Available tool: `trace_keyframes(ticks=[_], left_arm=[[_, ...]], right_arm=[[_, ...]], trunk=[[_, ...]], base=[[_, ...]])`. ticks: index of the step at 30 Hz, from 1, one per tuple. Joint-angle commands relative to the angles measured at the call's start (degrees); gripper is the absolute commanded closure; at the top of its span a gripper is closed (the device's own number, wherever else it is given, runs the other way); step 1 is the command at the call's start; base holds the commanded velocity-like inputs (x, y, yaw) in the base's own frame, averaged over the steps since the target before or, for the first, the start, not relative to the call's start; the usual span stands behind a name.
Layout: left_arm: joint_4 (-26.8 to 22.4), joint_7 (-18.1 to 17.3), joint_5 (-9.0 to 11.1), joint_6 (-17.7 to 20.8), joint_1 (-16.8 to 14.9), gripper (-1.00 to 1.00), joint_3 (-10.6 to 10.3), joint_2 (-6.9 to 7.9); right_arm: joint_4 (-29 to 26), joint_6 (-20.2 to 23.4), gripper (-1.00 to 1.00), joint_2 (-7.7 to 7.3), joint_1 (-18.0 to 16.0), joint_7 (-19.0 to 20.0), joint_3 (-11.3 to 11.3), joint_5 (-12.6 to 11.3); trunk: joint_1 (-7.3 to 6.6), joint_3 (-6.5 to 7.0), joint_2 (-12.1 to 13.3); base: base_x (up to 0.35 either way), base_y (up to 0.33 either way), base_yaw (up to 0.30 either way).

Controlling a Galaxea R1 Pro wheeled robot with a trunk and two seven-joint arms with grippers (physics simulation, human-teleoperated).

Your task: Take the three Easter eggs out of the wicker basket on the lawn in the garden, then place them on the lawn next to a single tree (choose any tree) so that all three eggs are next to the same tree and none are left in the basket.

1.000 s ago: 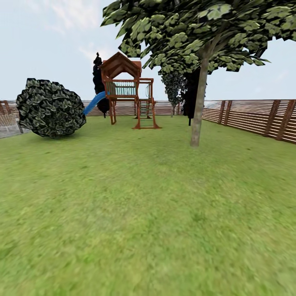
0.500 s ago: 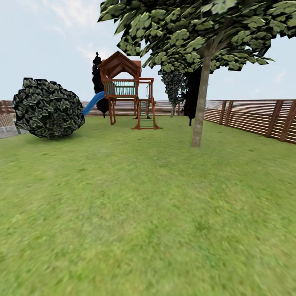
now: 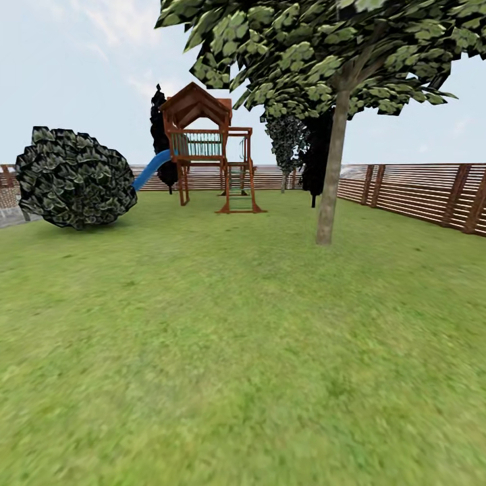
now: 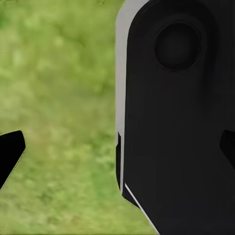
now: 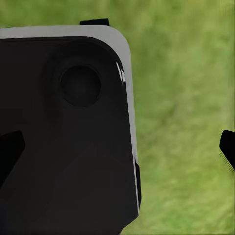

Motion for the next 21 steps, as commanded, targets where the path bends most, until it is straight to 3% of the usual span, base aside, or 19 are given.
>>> trace_keyframes(ticks=[1,21], left_arm=[[-0.08,0.04,0.01,0.01,0.02,-1.0,0.03,0.0],[-0.08,0.02,0.01,0.01,0.02,-1.0,0.03,0.0]], right_arm=[[0.17,-0.26,-1.0,0.01,-0.09,0.0,0.11,-0.58],[0.18,-0.26,-1.0,0.01,-0.09,0.0,0.11,-0.58]], trunk=[[0.03,-0.05,-0.02],[0.03,-0.05,-0.02]], base=[[0.325,0.0,0.0],[0.325,0.0,0.0]])
